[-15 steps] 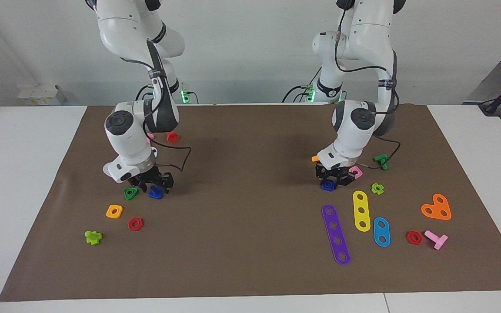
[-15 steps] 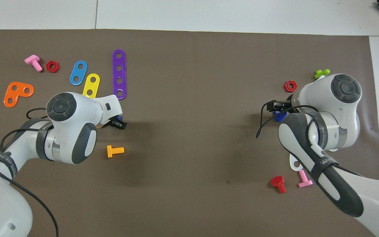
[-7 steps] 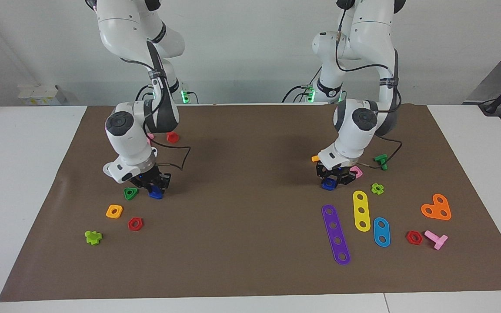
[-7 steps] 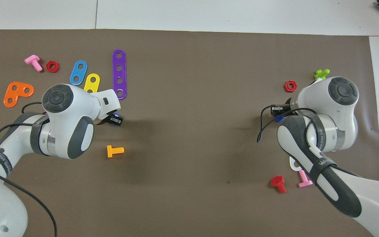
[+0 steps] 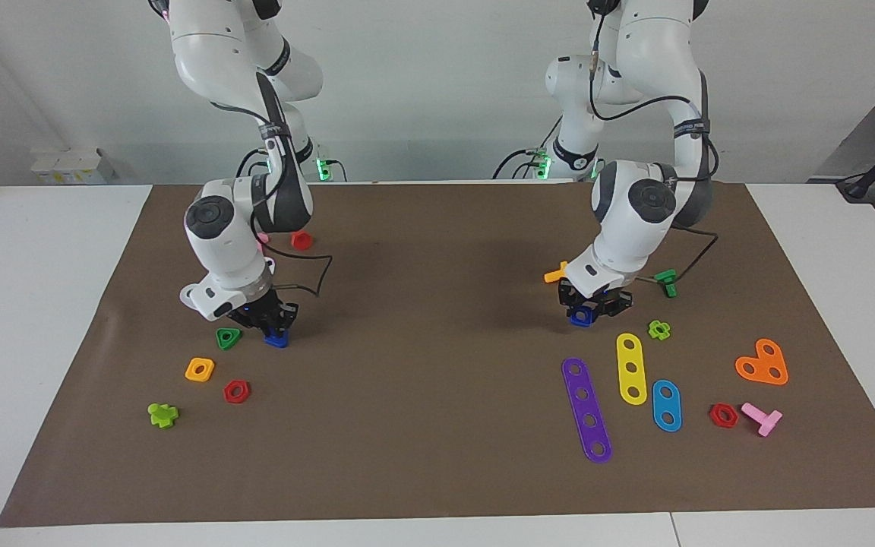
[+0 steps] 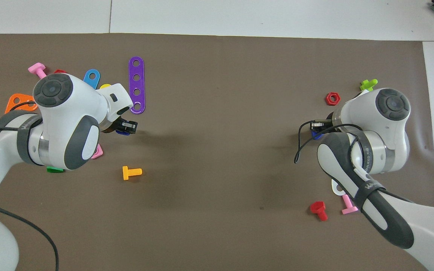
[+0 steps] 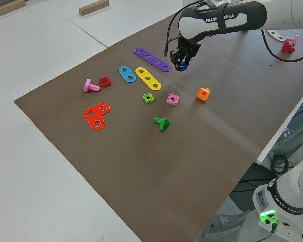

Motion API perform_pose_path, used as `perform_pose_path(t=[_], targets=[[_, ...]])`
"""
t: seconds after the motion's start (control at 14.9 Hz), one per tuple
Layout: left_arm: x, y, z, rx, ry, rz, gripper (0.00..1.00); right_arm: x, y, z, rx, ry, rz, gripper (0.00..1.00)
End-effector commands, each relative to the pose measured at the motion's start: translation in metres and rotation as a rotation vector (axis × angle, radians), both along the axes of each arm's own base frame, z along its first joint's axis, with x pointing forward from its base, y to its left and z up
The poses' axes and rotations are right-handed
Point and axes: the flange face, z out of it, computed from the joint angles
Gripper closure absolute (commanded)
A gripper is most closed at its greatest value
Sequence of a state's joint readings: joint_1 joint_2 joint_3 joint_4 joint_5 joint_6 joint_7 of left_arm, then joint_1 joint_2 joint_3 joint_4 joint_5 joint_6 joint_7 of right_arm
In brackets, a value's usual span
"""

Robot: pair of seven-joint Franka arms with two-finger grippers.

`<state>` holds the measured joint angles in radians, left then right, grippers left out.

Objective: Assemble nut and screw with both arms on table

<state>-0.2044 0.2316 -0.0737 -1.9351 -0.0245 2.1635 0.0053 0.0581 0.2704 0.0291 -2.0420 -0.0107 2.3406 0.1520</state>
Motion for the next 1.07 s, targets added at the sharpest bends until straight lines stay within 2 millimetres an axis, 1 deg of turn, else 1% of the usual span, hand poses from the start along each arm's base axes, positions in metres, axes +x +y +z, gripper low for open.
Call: perform_pose_path(t=[0.0, 0.13, 0.27, 0.34, 0.4, 0.47, 0.6, 0.67, 0.8, 0.94, 1.01], targets=[[0.001, -0.004, 0.019, -0.006, 0.009, 0.052, 1.00, 0.004, 0.003, 0.016, 0.014, -0.041, 0.011, 1.00], [0.004, -0.005, 0.026, -0.003, 0.020, 0.083, 1.00, 0.006, 0.035, 0.022, 0.025, -0.056, -0.042, 1.00], [0.005, -0.006, 0.029, -0.004, 0.016, 0.115, 1.00, 0.010, 0.071, 0.035, 0.043, -0.079, -0.122, 1.00], [0.006, -0.006, 0.030, -0.005, 0.015, 0.121, 1.00, 0.011, 0.090, 0.042, 0.057, -0.086, -0.151, 1.00], [0.006, -0.006, 0.030, -0.005, 0.015, 0.123, 1.00, 0.010, 0.115, 0.050, 0.072, -0.099, -0.179, 1.00], [0.006, -0.005, 0.031, -0.005, 0.014, 0.129, 1.00, 0.007, 0.135, 0.052, 0.081, -0.099, -0.216, 1.00], [0.008, -0.006, 0.034, -0.008, 0.007, 0.152, 1.00, -0.006, 0.181, 0.053, 0.100, -0.100, -0.274, 1.00], [0.007, -0.007, 0.034, -0.008, 0.011, 0.157, 1.00, -0.012, 0.199, 0.056, 0.107, -0.098, -0.297, 1.00], [0.008, -0.007, 0.034, -0.017, 0.014, 0.166, 1.00, -0.019, 0.227, 0.064, 0.119, -0.097, -0.344, 1.00], [0.009, -0.008, 0.038, -0.018, 0.018, 0.166, 1.00, -0.033, 0.255, 0.063, 0.115, -0.085, -0.345, 1.00], [0.010, -0.008, 0.042, -0.017, 0.023, 0.173, 1.00, -0.037, 0.263, 0.064, 0.116, -0.086, -0.355, 1.00]])
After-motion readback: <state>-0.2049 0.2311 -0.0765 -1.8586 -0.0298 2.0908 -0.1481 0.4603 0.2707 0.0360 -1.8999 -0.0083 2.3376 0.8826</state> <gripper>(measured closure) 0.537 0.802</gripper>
